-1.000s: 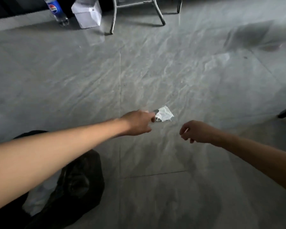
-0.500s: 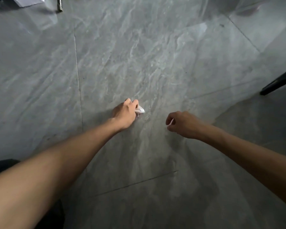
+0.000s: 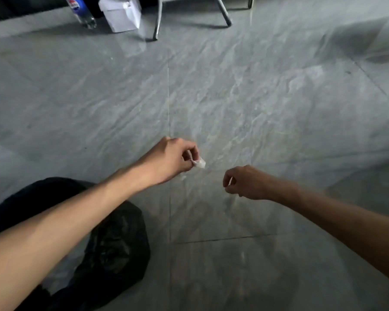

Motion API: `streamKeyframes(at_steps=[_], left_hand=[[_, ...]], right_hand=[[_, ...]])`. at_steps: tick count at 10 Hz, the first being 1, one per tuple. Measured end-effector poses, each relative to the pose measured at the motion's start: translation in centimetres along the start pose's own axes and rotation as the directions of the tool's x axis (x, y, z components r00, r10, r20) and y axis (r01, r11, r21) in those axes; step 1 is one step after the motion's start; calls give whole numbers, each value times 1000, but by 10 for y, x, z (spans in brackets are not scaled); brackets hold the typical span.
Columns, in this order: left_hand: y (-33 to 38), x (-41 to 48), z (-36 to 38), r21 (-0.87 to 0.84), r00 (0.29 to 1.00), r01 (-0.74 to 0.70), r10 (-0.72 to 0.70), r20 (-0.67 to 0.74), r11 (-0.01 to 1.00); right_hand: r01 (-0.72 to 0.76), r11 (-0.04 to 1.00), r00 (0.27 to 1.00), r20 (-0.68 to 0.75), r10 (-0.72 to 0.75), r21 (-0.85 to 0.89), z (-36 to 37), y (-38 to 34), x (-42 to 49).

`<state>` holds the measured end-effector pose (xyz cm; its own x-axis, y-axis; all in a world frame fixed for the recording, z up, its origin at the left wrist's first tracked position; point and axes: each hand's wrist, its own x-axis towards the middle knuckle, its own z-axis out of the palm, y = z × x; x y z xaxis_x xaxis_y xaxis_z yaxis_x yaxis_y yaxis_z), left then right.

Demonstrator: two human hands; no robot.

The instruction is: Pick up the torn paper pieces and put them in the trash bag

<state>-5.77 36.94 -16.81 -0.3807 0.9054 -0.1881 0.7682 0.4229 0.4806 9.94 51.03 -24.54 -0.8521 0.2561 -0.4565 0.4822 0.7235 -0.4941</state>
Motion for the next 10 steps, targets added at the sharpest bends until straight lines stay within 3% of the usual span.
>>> streamKeyframes(at_steps=[1, 3, 4, 6, 8, 10], left_hand=[[-9, -48, -35, -18, 995, 31, -32, -90, 999], [-62, -157, -84, 13, 951, 238, -230, -209, 971], [-108, -195, -77, 122, 917, 371, -343, -206, 920], [-151, -202, -45, 390, 879, 422, -475, 48, 819], [-118, -156, -69, 279, 918, 396, -386, -90, 875], [-46, -74, -91, 243, 970, 235, -242, 0, 941]], right_hand=[[66, 995, 998, 15, -65, -71, -7, -37, -1], [230, 952, 973, 47, -225, -201, -25, -129, -1], [282, 921, 959, 63, -275, -268, -31, -169, -4], [278, 892, 960, 68, -272, -358, -24, -184, -17], [227, 896, 974, 85, -210, -383, -35, -169, -25], [125, 956, 990, 96, -103, -264, -77, -154, -26]])
